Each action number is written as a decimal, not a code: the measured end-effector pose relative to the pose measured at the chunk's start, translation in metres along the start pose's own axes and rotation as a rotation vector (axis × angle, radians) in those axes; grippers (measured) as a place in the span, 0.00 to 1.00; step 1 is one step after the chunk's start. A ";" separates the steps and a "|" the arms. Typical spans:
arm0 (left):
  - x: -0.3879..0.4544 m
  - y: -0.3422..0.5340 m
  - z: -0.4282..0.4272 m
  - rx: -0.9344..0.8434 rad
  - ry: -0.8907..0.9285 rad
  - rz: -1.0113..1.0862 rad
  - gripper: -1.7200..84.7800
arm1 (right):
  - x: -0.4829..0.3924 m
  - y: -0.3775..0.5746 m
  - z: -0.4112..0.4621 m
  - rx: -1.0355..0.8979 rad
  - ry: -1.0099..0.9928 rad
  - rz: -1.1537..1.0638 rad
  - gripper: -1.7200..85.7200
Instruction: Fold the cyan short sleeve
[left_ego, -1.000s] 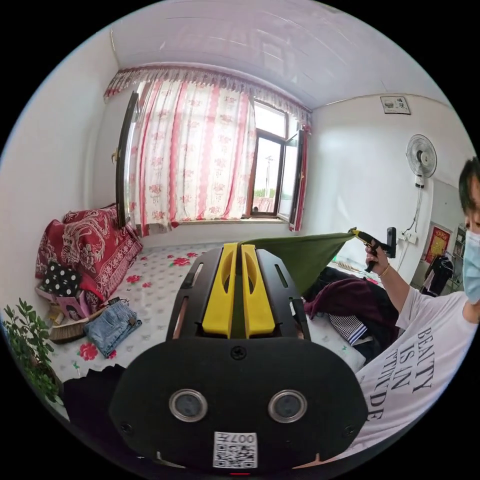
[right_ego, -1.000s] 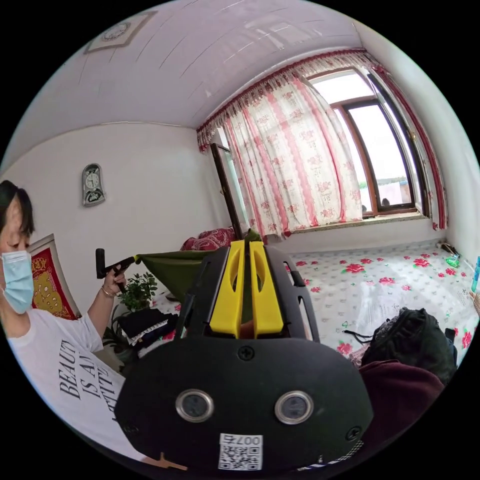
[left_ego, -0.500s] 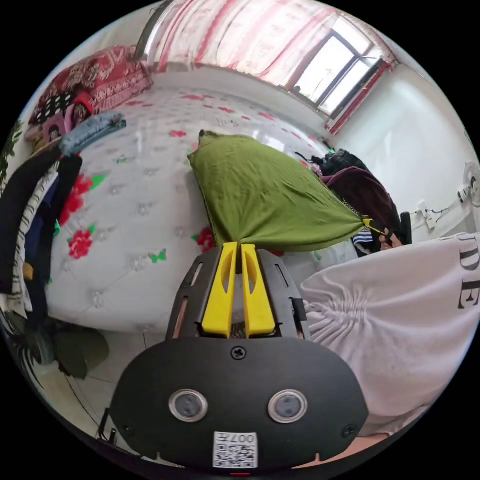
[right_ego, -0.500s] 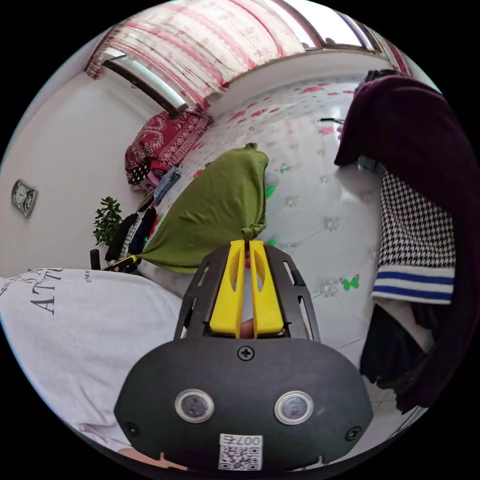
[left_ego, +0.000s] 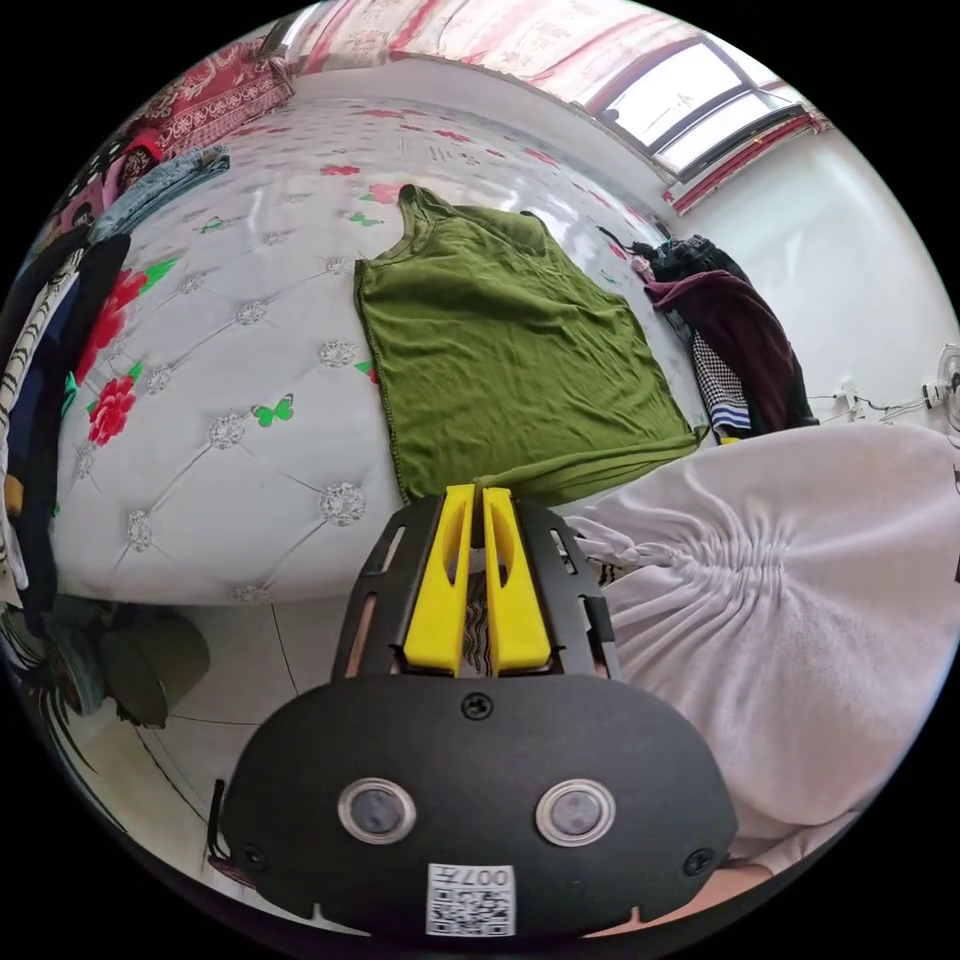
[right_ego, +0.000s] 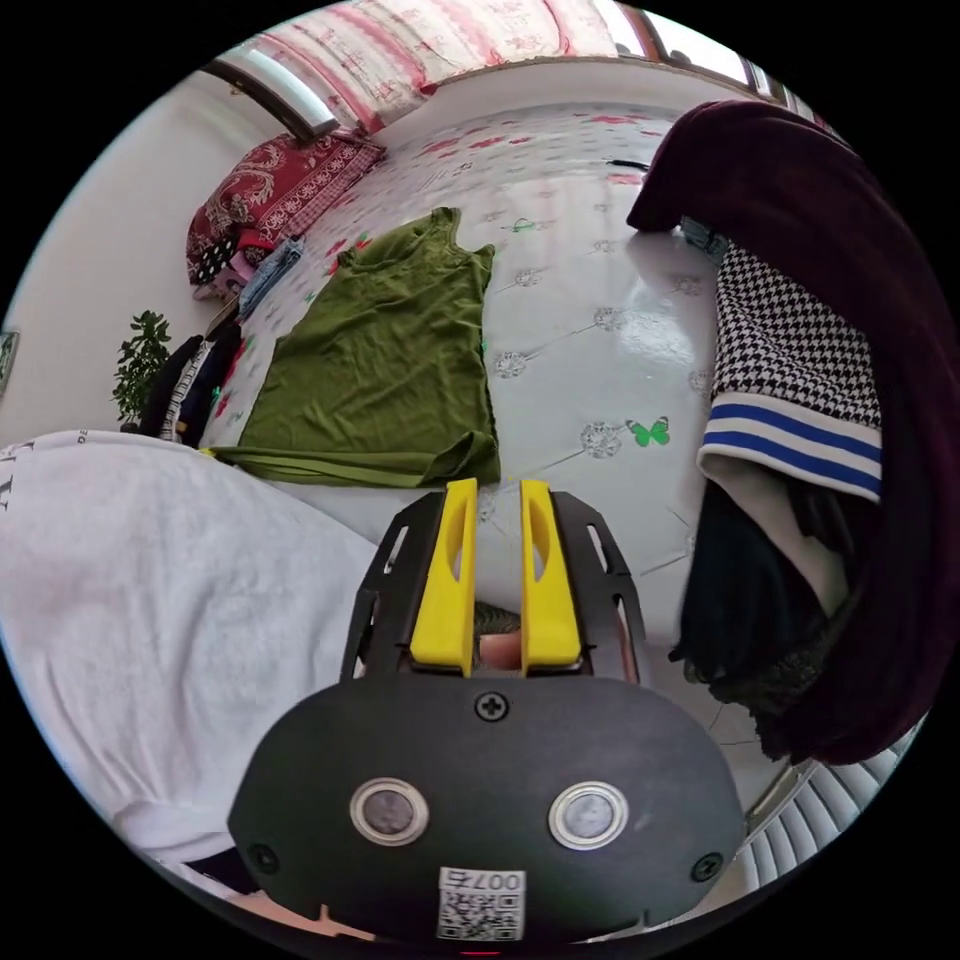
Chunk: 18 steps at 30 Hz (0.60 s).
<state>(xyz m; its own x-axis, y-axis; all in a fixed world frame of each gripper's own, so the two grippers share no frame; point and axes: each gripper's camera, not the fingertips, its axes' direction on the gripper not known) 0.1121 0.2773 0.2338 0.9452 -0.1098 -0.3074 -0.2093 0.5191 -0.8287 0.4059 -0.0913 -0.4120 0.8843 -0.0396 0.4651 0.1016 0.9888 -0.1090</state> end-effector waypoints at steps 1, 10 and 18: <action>0.000 -0.002 -0.001 -0.003 0.001 0.003 0.01 | -0.001 0.000 0.001 -0.002 0.002 -0.004 0.05; 0.002 -0.012 -0.009 -0.016 0.000 0.010 0.01 | -0.038 -0.038 0.037 -0.077 -0.026 -0.059 0.06; 0.010 -0.014 -0.046 0.036 -0.010 0.002 0.01 | -0.062 -0.033 -0.027 0.020 -0.041 -0.069 0.02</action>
<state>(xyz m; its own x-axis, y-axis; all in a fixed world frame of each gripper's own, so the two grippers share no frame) 0.1130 0.2296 0.2209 0.9471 -0.1004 -0.3047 -0.2025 0.5494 -0.8106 0.3602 -0.1258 -0.4604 0.8559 -0.1027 0.5068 0.1525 0.9866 -0.0576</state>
